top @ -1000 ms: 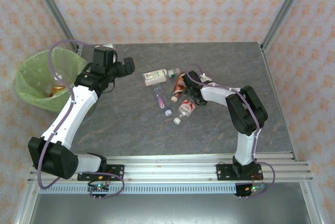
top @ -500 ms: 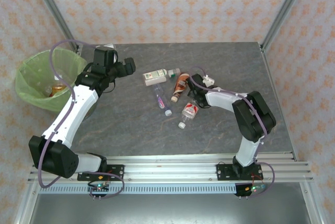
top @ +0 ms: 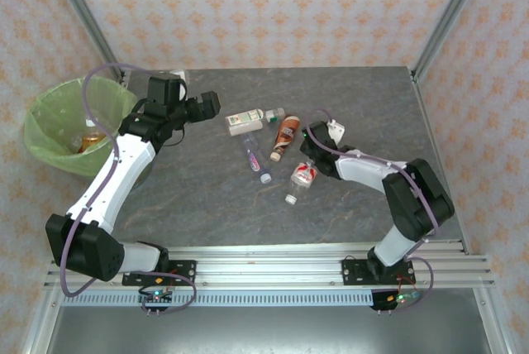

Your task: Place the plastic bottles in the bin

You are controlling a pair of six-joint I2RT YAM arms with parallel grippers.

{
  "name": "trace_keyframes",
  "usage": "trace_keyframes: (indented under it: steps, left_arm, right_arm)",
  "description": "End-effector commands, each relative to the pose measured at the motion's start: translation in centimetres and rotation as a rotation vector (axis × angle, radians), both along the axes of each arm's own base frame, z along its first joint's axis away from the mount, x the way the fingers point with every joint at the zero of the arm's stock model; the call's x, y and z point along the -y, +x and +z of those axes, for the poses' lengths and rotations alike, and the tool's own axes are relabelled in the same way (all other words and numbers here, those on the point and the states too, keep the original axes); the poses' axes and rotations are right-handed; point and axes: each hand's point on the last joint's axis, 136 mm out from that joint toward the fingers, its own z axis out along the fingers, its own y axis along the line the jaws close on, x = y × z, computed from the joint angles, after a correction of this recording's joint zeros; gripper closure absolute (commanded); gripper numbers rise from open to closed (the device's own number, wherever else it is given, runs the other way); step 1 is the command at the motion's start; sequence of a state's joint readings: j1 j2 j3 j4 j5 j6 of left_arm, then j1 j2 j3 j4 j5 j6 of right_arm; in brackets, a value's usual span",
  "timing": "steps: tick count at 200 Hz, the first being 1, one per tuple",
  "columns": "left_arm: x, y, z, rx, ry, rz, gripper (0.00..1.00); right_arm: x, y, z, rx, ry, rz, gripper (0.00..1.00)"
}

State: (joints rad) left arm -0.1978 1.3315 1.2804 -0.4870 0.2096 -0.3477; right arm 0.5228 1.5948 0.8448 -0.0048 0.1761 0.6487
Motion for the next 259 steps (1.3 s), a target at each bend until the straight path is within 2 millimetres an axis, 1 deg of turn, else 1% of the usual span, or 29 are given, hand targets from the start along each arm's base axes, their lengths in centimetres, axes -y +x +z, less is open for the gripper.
trace_keyframes:
  steps: [1, 42, 58, 89, 127, 156, 178, 219, 237, 259]
  left_arm:
    - [2.1, 0.0, 0.2, 0.027, -0.058, -0.082, 0.00]
    - [4.9, -0.5, 0.0, 0.034, -0.060, -0.183, 0.00]
    - [6.1, -0.8, -0.4, 0.021, -0.054, -0.237, 0.00]
    - [8.5, -1.7, -1.3, 0.015, -0.041, -0.313, 0.00]
    - [11.6, -2.7, -2.2, 0.024, -0.046, -0.384, 0.00]
    - [15.2, -4.5, -2.4, 0.040, -0.054, -0.507, 0.00]
    - [17.3, -5.9, -2.4, 0.063, -0.052, -0.595, 0.00]
    - [20.5, -7.9, -2.0, 0.147, -0.082, -0.700, 0.00]
    - [21.5, -8.4, -2.4, 0.136, -0.083, -0.736, 0.00]
    - [22.5, -8.5, -3.4, 0.110, -0.077, -0.748, 0.00]
  right_arm:
    - [-0.1, 1.0, 3.9, 0.157, 0.047, 0.003, 0.42]
    - [-0.2, 0.7, 7.4, 0.280, 0.110, 0.022, 0.41]
    - [-0.2, 0.5, 8.6, 0.318, 0.130, 0.035, 0.41]
    - [-1.0, 0.3, 10.6, 0.365, 0.157, 0.090, 0.41]
    - [-1.9, 0.3, 12.5, 0.407, 0.205, 0.129, 0.41]
    - [-3.2, 0.3, 13.8, 0.437, 0.247, 0.181, 0.41]
    - [-4.1, 0.2, 15.0, 0.465, 0.274, 0.208, 0.41]
    - [-5.4, 0.3, 16.6, 0.496, 0.295, 0.245, 0.41]
    - [-5.7, 0.2, 17.3, 0.513, 0.320, 0.248, 0.41]
    - [-6.5, 0.1, 18.4, 0.537, 0.375, 0.263, 0.41]
